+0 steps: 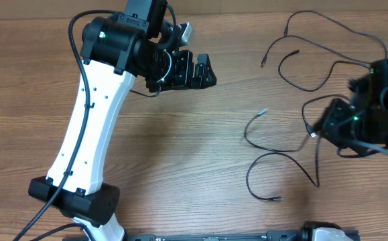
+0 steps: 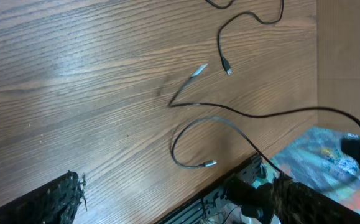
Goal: Untangle cables
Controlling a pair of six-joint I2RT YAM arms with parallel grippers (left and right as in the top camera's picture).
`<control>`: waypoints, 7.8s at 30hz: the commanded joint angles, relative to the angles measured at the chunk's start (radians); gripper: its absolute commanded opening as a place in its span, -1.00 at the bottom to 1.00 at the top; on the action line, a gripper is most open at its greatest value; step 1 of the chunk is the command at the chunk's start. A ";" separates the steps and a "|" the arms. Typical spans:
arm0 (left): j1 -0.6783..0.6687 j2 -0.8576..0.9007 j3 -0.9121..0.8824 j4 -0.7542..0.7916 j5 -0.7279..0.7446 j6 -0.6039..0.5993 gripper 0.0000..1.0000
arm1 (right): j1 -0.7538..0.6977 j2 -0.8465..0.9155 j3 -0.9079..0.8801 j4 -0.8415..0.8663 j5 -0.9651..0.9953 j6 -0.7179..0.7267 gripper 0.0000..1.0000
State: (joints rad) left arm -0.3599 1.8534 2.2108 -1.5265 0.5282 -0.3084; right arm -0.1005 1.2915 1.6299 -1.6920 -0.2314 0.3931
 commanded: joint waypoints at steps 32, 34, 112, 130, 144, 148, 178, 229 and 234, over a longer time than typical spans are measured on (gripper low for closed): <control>0.002 0.005 -0.003 0.004 -0.014 0.002 0.99 | -0.529 0.200 -0.357 0.595 0.430 0.160 -0.66; 0.002 0.005 -0.003 0.003 -0.015 0.002 1.00 | -0.529 0.223 -0.357 0.595 0.489 0.208 -0.63; 0.000 0.005 -0.003 -0.010 -0.042 0.066 0.99 | -0.703 0.469 -0.512 0.813 0.540 0.110 -0.53; 0.000 0.005 -0.003 0.001 -0.042 0.066 0.99 | -0.701 0.468 -0.336 0.842 0.495 0.030 0.66; -0.057 0.026 -0.034 0.005 -0.037 0.093 0.85 | -0.647 0.407 -0.138 0.330 -0.232 -0.078 1.00; -0.140 0.063 -0.057 0.017 -0.024 0.096 0.68 | -0.582 0.407 -0.145 0.329 -0.164 -0.106 1.00; -0.570 0.541 -0.061 0.478 0.120 -0.005 -0.13 | -0.568 0.409 -0.145 0.453 -0.106 -0.042 1.00; -0.650 0.639 -0.061 0.340 0.071 -0.228 0.90 | -0.568 0.411 -0.236 0.492 0.134 0.082 1.00; -0.571 0.637 -0.029 0.254 0.063 -0.184 1.00 | -0.568 0.411 -0.236 0.485 0.201 0.116 1.00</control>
State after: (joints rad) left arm -0.9958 2.4802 2.1494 -1.2331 0.6159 -0.5404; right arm -0.6670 1.7256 1.3983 -1.2045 -0.0998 0.4732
